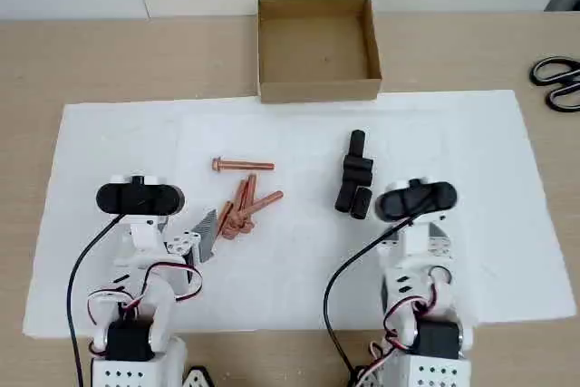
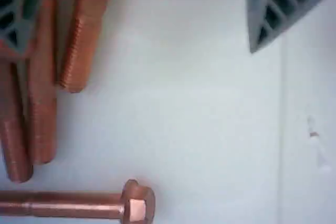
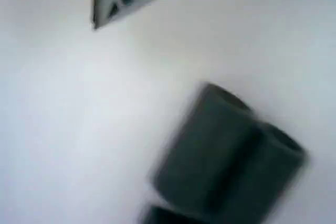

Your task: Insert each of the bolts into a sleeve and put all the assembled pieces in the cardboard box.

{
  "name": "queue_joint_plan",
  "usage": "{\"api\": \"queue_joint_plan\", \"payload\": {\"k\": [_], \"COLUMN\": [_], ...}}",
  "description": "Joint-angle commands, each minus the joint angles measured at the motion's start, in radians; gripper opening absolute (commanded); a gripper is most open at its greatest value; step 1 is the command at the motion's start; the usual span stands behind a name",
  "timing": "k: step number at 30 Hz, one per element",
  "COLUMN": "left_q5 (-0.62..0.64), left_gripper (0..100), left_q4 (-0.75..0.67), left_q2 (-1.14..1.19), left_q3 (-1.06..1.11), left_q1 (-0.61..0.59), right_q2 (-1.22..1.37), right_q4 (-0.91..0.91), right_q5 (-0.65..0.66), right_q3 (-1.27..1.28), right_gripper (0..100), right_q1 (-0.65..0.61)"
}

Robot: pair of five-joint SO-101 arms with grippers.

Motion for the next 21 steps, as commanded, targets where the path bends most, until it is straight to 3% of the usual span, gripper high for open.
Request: {"api": "queue_joint_plan", "payload": {"k": [1,8,15,21], "left_q5": [-0.003,-0.002,-0.002,-0.002], "left_gripper": [26,26,26,26], "left_q4": [-0.020,-0.020,-0.037,-0.037], "left_q2": [-0.009,-0.009,-0.009,-0.009], "left_q3": [-0.007,-0.007,-0.004,-0.004], "left_q1": [-0.003,0.000,0.006,0.003], "right_q2": [-0.012,-0.008,0.010,0.277], "right_q4": [0.024,0.125,0.104,0.021], "right_q5": [0.080,0.149,0.150,0.149], "right_q3": [-0.095,-0.334,-0.566,-0.825], "right_gripper": [17.7,17.7,17.7,17.7], "right_q1": [0.065,0.102,0.101,0.102]}}
